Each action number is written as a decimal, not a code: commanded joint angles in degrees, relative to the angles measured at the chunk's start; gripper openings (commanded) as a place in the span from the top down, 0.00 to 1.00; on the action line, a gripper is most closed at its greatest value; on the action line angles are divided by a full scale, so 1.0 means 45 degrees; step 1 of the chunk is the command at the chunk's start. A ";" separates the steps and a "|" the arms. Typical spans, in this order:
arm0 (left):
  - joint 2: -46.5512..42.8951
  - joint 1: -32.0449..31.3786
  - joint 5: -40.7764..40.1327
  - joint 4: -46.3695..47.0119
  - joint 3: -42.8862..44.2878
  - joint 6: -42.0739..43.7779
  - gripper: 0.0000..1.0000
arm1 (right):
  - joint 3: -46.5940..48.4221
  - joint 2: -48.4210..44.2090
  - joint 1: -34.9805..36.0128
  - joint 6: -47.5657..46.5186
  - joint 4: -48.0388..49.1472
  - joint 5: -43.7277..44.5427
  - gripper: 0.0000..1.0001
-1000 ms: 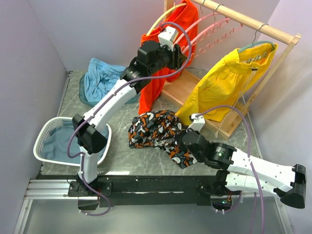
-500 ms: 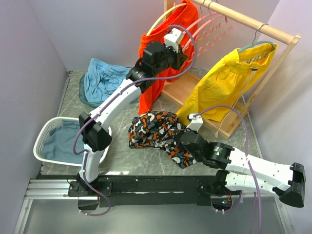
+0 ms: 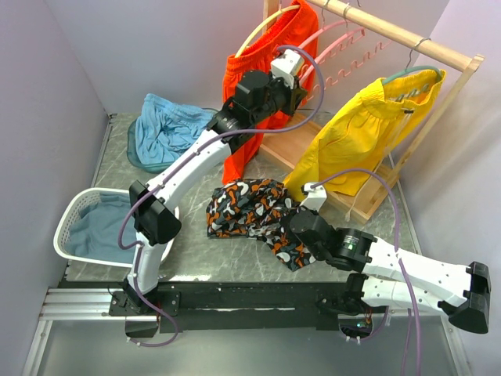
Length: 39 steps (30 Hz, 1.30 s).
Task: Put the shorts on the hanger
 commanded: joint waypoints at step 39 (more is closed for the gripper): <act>-0.5389 -0.0137 0.0291 0.2996 -0.5614 0.0855 0.99 | 0.0568 -0.0432 -0.0377 -0.0151 -0.0155 0.0629 1.00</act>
